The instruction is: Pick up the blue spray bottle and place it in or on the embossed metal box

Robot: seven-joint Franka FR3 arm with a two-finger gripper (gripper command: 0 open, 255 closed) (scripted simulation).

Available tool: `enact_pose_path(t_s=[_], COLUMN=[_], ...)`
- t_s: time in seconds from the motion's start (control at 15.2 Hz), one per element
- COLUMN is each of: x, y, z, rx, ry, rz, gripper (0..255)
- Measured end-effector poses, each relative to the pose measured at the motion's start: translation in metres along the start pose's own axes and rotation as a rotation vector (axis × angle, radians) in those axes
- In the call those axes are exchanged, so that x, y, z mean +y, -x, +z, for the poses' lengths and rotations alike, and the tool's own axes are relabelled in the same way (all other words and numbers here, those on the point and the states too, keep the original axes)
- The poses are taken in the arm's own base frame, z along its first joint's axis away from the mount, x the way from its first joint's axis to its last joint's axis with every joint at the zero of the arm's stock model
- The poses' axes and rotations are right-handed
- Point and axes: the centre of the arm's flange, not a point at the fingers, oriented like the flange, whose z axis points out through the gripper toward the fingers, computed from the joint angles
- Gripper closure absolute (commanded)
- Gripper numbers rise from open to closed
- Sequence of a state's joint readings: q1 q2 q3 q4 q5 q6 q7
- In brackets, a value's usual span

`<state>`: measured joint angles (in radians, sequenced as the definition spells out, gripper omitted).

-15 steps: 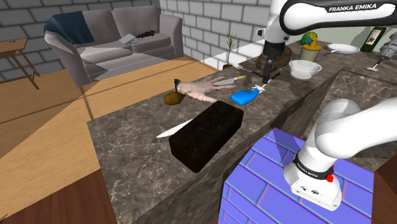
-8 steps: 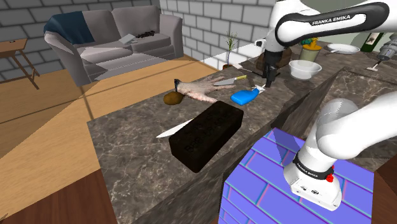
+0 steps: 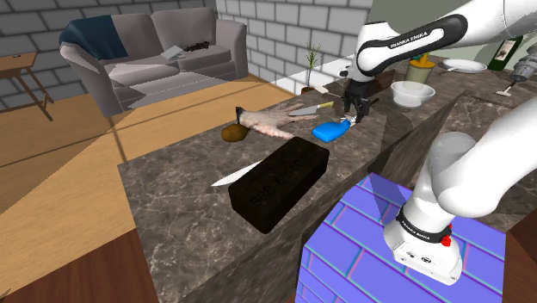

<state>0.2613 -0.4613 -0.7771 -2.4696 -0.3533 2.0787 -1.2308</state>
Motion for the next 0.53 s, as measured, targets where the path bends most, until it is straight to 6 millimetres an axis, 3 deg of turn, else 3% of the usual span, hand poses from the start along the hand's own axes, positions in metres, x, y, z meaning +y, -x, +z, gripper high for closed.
enact_pose_path(t_s=[0.26, 0.53], x=[0.042, 0.049], y=[0.004, 0.004], z=[0.031, 0.054], rx=[0.006, 0.005], ry=[-0.012, -0.011], rz=[-0.170, -0.204], gripper=[0, 0])
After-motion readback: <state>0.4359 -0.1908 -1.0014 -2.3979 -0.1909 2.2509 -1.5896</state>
